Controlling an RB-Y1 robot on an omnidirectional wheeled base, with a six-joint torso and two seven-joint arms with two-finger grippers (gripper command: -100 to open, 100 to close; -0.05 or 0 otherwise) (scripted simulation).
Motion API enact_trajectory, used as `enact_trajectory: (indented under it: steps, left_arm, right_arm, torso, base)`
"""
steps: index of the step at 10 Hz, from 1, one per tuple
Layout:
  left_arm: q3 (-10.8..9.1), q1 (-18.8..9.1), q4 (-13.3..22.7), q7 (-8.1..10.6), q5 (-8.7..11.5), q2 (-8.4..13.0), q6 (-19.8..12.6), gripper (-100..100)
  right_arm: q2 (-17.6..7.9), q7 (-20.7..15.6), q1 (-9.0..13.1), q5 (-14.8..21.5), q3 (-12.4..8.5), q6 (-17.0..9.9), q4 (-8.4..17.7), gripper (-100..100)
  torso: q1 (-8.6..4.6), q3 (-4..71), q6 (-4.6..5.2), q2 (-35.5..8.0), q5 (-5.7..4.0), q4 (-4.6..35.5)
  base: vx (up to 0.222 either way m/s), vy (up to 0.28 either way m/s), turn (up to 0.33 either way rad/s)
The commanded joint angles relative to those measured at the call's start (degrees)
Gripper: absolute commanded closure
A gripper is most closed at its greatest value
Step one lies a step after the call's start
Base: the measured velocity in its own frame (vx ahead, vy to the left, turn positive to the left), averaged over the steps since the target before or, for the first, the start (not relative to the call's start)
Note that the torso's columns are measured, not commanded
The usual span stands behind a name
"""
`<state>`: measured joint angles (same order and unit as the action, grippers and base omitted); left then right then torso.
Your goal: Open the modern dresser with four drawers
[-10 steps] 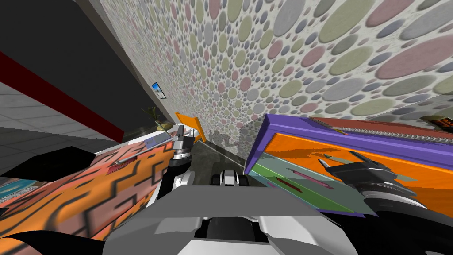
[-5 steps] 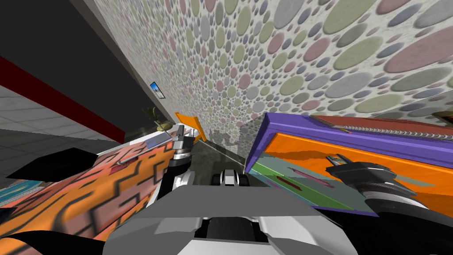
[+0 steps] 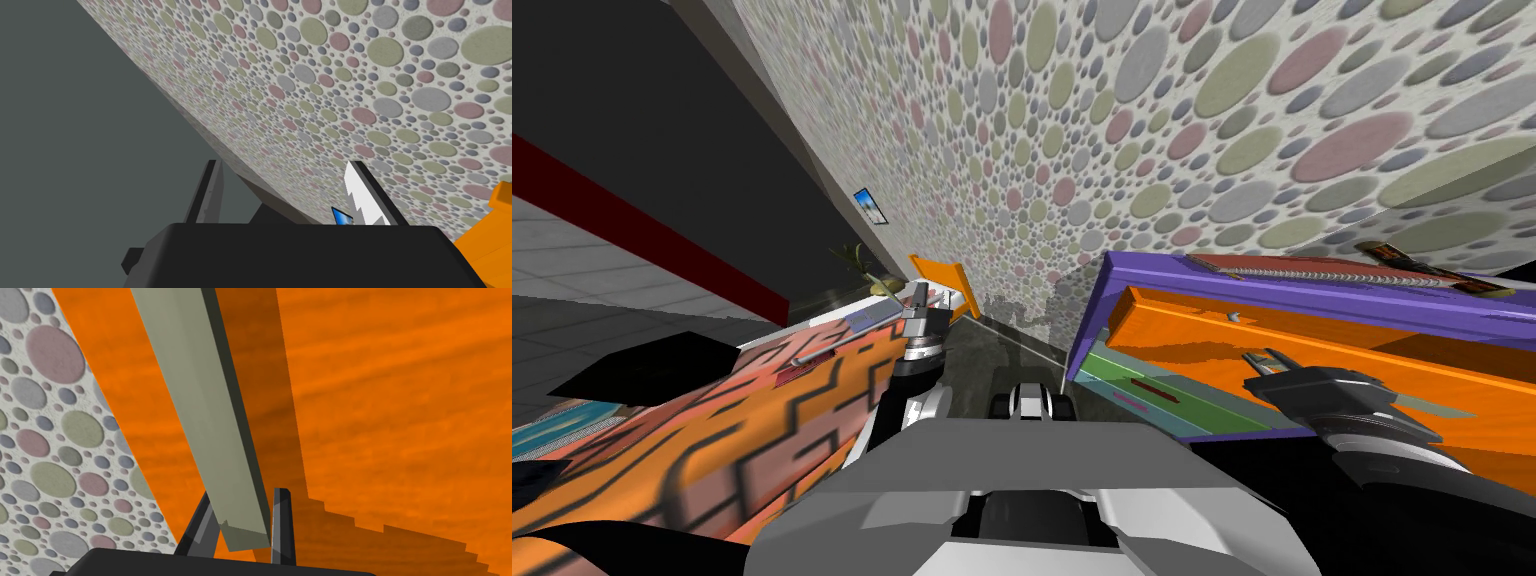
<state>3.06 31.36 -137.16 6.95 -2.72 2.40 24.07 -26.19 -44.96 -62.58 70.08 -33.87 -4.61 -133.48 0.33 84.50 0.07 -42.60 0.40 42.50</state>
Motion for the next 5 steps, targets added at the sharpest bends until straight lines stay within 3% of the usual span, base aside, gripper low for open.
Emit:
enact_trajectory:
  steps: [1, 2, 5]
  left_arm:
    - [0.00, 0.0, 0.0, 0.00, 0.0, 0.0, 0.0, 0]
    - [0.00, 0.0, 0.0, 0.00, 0.0, 0.0, 0.0, 0]
    - [-0.01, 0.0, 0.0, 0.00, 0.0, 0.0, 0.0, 0]
  right_arm:
    - [-0.1, -0.1, 0.0, 0.2, 0.0, -0.7, -1.3, 100]
    - [-0.5, 0.9, -2.1, -0.9, -1.1, 0.0, -2.5, -100]
    - [-1.3, 2.8, -6.0, -2.7, -3.8, 0.3, -6.1, -100]
  torso:
    - [0.07, 0.0, 0.01, 0.0, 0.02, 0.0]
    - [0.09, 0.0, 0.02, -0.1, 0.10, 0.1]
    - [-0.58, 0.4, -0.14, 0.8, -0.40, -0.3]
  base:
    - [-0.173, 0.088, -0.059]
    - [-0.051, 0.011, -0.102]
    - [0.076, -0.042, -0.094]
